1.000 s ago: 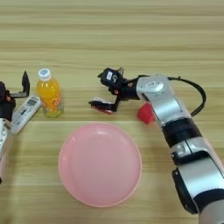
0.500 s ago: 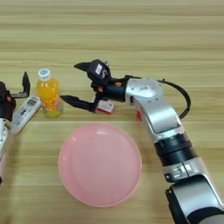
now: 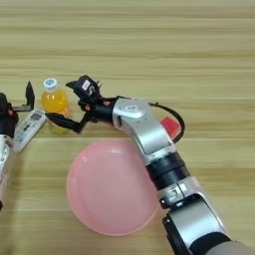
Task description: Move the objects on the table
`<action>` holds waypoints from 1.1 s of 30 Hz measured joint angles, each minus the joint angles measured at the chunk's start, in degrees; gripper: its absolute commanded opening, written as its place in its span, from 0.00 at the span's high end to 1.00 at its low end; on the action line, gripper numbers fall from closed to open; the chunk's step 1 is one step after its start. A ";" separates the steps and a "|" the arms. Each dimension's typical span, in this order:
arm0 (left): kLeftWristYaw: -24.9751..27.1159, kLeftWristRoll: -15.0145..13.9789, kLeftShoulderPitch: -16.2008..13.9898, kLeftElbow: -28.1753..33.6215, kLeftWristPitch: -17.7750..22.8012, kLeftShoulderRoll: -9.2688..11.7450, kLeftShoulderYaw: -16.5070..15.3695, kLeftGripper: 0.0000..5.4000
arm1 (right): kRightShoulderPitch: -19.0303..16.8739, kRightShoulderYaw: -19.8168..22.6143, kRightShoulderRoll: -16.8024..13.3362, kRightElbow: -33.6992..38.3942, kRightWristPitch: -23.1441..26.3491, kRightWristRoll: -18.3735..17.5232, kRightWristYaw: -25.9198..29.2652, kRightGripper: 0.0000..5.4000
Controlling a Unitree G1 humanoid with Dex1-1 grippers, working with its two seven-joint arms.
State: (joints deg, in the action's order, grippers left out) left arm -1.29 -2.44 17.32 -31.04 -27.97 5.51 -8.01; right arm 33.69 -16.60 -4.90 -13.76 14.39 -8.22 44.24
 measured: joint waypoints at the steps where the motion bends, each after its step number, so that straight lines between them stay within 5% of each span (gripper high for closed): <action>1: -0.03 0.00 0.00 0.00 0.00 -0.02 0.01 0.00 | 0.24 0.00 0.45 -0.68 -0.06 0.00 -0.21 0.00; 15: -0.52 0.00 0.00 0.42 0.01 -0.20 0.22 0.00 | 4.31 0.44 5.75 -11.88 -3.48 1.38 -3.94 0.00; 29: -0.59 0.00 -0.05 1.39 0.03 -0.24 0.47 0.00 | 7.94 1.34 7.68 -22.88 -7.98 3.46 -5.18 0.32; 33: -0.65 0.00 -0.05 1.45 0.03 -0.26 0.50 0.00 | 8.81 1.77 8.03 -24.75 -8.97 3.62 -5.17 0.33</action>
State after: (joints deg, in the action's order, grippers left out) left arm -1.94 -2.43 17.27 -29.59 -27.94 5.25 -7.51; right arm 42.50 -14.84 3.13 -38.51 5.42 -4.61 39.06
